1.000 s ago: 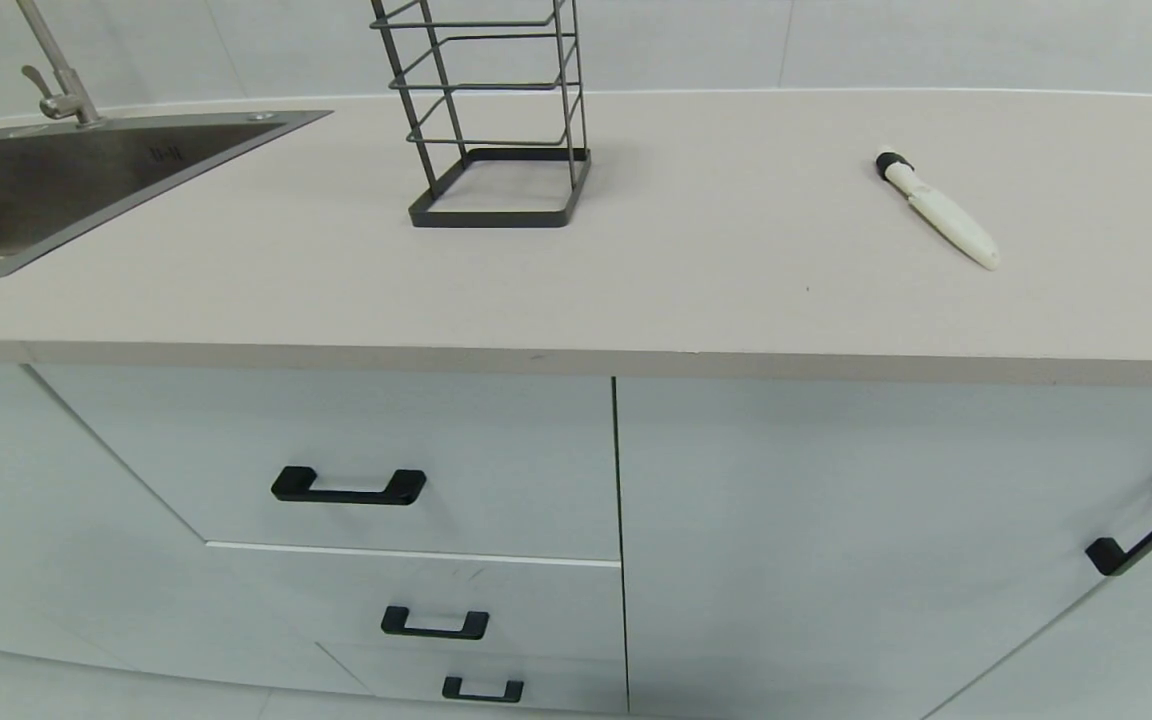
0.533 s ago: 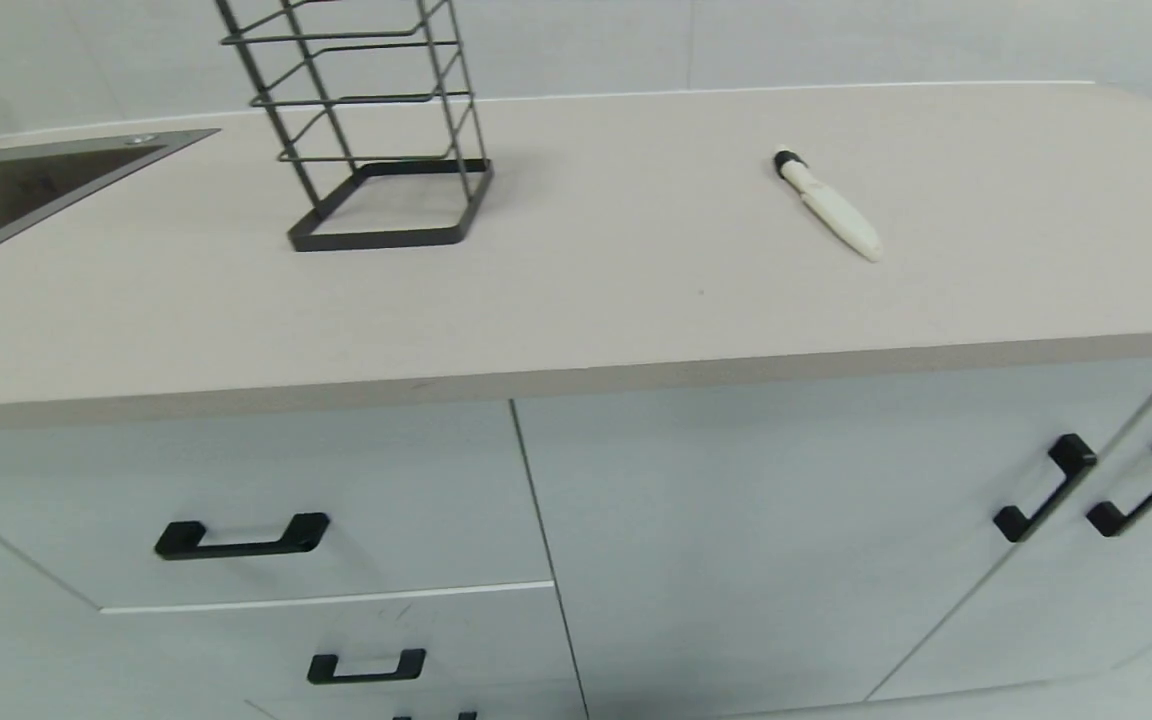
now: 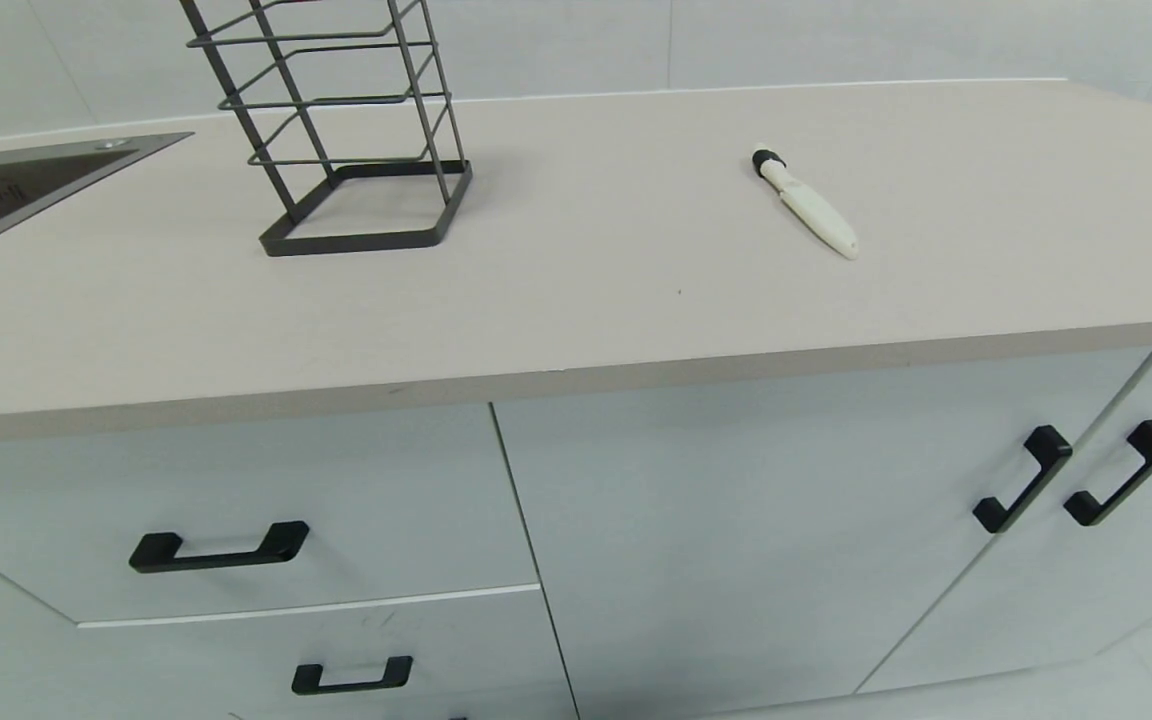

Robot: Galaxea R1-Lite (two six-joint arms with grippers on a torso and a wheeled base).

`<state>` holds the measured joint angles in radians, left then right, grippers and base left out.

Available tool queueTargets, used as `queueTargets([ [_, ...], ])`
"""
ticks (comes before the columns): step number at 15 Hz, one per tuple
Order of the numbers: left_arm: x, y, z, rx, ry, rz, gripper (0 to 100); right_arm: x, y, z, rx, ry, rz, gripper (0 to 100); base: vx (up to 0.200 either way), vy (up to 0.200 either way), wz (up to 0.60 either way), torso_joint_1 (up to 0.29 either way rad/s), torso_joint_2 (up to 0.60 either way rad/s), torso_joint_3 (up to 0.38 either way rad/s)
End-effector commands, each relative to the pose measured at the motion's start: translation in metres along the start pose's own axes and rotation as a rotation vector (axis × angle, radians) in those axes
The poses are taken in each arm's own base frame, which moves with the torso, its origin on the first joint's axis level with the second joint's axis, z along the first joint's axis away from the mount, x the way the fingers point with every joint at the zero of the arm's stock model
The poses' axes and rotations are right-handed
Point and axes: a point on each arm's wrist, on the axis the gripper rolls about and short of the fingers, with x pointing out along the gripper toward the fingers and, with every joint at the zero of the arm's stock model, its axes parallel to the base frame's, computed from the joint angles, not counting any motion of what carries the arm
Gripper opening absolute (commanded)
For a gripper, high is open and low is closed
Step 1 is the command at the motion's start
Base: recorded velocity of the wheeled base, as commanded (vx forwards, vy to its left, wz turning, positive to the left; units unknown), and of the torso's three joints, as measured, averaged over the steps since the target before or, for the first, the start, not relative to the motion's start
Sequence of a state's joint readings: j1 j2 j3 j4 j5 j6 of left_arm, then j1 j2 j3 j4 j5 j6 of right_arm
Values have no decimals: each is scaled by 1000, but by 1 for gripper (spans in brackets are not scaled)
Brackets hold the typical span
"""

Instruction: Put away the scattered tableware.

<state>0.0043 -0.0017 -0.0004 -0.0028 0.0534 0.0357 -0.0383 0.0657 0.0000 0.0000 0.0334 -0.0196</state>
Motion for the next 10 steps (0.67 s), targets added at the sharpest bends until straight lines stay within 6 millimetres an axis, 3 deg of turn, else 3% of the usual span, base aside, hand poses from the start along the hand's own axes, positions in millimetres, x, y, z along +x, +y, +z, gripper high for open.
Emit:
queueTargets([
  [1,0,-1,0,41,0,-29,100,0,0,0,0,2,0,100,0,0,0,0,0,0],
  [3,0,-1,0,52,0,-36,100,0,0,0,1,2,0,100,0,0,0,57,-94,-11],
  [7,0,-1,0,52,-2,-38,100,0,0,0,1,0,0,100,0,0,0,228,-90,-107],
  [10,0,-1,0,52,-2,-36,100,0,0,0,1,2,0,100,0,0,0,238,-548,-229],
])
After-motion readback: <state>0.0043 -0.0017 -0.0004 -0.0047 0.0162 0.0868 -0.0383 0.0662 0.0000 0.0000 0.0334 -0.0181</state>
